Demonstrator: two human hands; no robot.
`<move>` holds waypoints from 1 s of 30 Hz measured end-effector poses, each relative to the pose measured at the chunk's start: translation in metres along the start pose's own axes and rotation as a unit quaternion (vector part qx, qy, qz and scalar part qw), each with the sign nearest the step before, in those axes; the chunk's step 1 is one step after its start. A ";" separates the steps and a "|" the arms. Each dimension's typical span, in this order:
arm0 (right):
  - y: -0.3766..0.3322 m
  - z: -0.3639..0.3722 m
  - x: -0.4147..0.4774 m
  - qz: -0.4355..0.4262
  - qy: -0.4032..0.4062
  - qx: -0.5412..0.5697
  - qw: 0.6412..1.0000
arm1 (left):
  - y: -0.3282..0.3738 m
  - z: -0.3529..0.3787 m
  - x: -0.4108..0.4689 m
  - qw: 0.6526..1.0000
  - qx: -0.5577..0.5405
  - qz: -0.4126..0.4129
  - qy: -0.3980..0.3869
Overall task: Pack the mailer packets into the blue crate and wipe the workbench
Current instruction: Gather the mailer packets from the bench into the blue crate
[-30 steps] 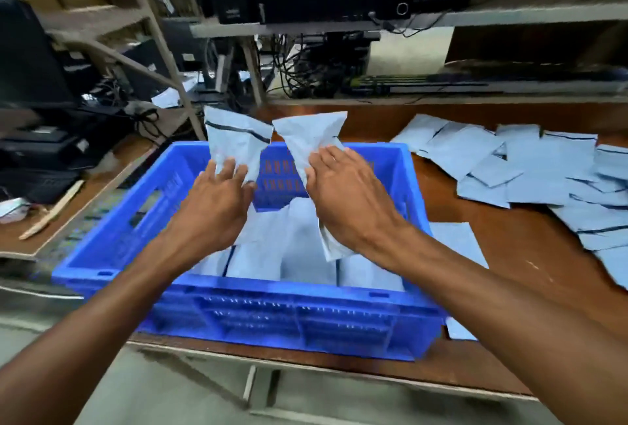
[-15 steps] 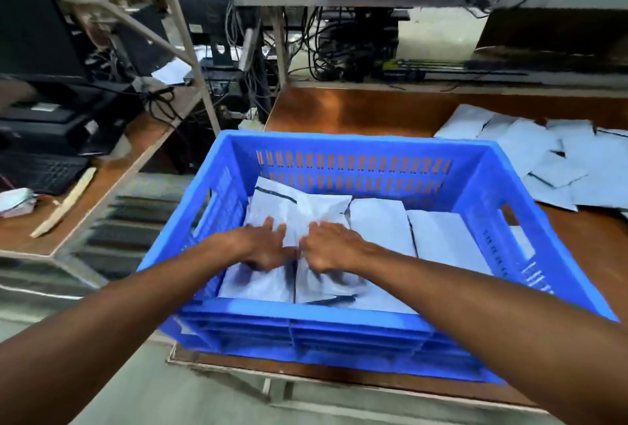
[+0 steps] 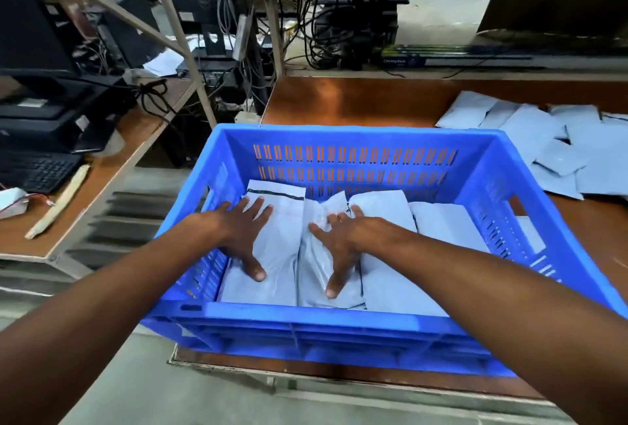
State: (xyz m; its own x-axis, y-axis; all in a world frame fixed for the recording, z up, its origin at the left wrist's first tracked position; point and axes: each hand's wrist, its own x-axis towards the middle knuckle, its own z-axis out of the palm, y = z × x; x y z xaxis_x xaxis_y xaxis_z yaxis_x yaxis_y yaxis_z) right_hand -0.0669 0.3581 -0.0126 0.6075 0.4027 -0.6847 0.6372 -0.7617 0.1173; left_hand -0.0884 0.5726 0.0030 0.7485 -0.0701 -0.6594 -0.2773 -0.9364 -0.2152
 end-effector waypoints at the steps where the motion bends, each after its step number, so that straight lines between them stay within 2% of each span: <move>1: 0.003 -0.007 -0.006 -0.005 0.009 0.004 1.000 | 0.001 -0.004 -0.003 1.000 0.005 -0.010 0.009; 3: 0.014 -0.021 -0.025 -0.021 0.062 0.039 0.997 | 0.011 -0.021 -0.012 0.998 0.000 -0.023 0.054; 6: 0.047 -0.035 -0.069 -0.033 0.240 0.124 0.962 | 0.041 -0.065 -0.030 0.977 -0.057 -0.003 0.205; 9: 0.105 -0.032 -0.121 0.001 0.400 0.153 0.904 | 0.100 -0.116 -0.043 0.906 -0.134 0.081 0.392; 12: 0.178 0.002 -0.171 0.027 0.494 0.200 0.846 | 0.189 -0.155 -0.056 0.840 -0.193 0.173 0.477; 14: 0.228 0.041 -0.200 0.060 0.523 0.242 0.815 | 0.259 -0.174 -0.060 0.827 -0.202 0.214 0.479; 17: 0.294 0.123 -0.231 0.143 0.512 0.289 0.797 | 0.364 -0.190 -0.061 0.824 -0.200 0.255 0.465; 19: 0.332 0.186 -0.242 0.203 0.469 0.319 0.798 | 0.428 -0.189 -0.061 0.835 -0.182 0.251 0.455; 22: 0.373 0.269 -0.244 0.269 0.385 0.333 0.817 | 0.501 -0.168 -0.051 0.871 -0.122 0.239 0.412; 24: 0.393 0.309 -0.243 0.309 0.340 0.351 0.816 | 0.526 -0.149 -0.032 0.892 -0.132 0.228 0.366; 26: 0.412 0.334 -0.239 0.329 0.328 0.364 0.808 | 0.533 -0.133 -0.004 0.911 -0.179 0.181 0.325; 30: 0.452 0.345 -0.219 0.356 0.349 0.263 0.826 | 0.525 -0.105 0.042 0.940 -0.192 0.059 0.277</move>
State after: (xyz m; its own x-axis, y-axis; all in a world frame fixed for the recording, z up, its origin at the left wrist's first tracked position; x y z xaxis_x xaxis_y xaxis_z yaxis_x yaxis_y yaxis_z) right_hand -0.0753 -0.2497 -0.0576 0.9818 -0.1880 0.0262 -0.1825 -0.9729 -0.1420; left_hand -0.1392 0.0416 -0.0624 0.9542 -0.2505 -0.1633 -0.2205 -0.9583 0.1820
